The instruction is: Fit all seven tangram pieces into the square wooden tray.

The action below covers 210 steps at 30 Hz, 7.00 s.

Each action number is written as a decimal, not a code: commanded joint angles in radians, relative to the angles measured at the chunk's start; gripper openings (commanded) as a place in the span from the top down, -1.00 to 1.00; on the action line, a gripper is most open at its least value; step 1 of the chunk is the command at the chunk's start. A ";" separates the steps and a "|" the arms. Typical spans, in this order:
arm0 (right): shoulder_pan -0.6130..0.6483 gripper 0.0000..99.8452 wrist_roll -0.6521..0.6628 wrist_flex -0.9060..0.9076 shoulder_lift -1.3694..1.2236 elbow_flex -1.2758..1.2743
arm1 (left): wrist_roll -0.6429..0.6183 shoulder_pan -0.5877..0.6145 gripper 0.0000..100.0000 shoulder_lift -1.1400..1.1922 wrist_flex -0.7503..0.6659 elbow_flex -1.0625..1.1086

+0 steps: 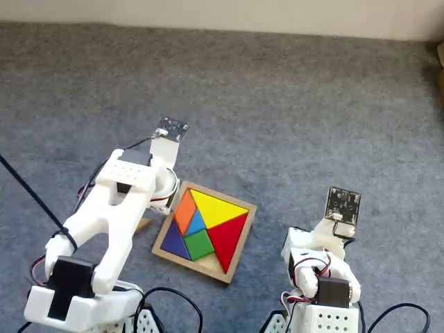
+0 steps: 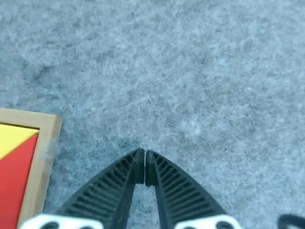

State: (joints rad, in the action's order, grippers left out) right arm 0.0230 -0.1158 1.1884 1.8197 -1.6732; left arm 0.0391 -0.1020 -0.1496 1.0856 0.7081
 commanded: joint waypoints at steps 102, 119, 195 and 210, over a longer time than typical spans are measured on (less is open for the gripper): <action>-0.008 0.96 -0.009 -0.001 0.022 -0.111 | 0.324 0.344 0.67 0.166 0.034 -0.081; -0.008 0.96 -0.009 0.001 0.024 -0.111 | 0.140 0.177 0.99 0.180 0.186 -0.185; -0.008 0.96 -0.009 -0.002 0.019 -0.108 | -1.309 -0.260 0.30 -0.013 0.384 -0.248; -0.005 0.96 -0.009 -0.035 0.018 -0.107 | -0.956 0.015 0.30 -0.021 0.393 -0.240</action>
State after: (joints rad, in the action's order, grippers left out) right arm 0.0230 -0.1158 1.1822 1.8243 -1.6732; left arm -0.9889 -0.1327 -0.1128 1.4691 0.5056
